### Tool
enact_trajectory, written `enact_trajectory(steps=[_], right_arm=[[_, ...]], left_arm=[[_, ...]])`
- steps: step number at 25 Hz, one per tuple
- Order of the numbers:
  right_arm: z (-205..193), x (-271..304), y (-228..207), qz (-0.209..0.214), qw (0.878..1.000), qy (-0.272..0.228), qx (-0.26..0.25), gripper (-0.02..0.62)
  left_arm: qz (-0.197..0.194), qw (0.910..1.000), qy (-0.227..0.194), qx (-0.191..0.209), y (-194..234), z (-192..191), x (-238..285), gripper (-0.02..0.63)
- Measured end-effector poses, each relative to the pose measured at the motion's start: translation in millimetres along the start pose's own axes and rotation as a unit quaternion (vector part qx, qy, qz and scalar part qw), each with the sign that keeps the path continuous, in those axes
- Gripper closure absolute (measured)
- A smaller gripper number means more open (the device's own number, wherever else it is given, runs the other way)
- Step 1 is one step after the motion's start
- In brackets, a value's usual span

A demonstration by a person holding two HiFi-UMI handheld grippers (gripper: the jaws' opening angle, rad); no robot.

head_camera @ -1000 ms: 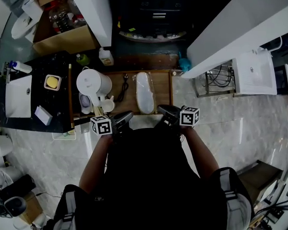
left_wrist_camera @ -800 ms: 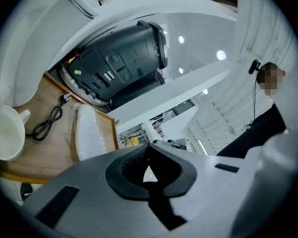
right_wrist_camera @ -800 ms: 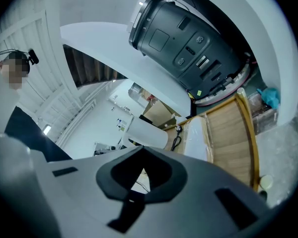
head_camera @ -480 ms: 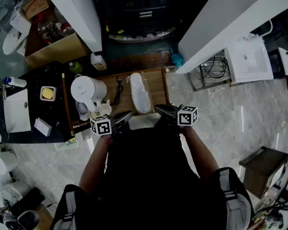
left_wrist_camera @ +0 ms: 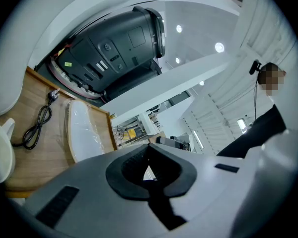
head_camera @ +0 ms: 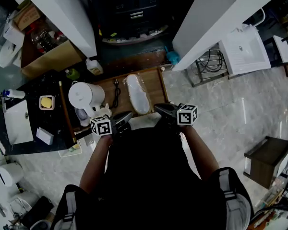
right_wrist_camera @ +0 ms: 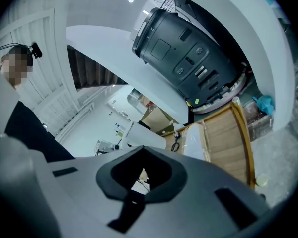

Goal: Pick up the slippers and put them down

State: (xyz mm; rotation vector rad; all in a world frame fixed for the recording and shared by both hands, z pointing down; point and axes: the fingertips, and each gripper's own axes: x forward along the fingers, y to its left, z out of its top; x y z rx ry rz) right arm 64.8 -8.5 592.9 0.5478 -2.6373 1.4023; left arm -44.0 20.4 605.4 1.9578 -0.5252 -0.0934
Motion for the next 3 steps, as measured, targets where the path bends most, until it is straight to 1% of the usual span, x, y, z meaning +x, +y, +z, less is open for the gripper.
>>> enact_trajectory(steps=[3], right_arm=[[1.2, -1.1, -0.7, 0.0, 1.0, -0.003, -0.002, 0.589]], left_arm=[[-0.002, 1.0, 0.004, 0.001, 0.9, 0.1, 3.1, 0.595]])
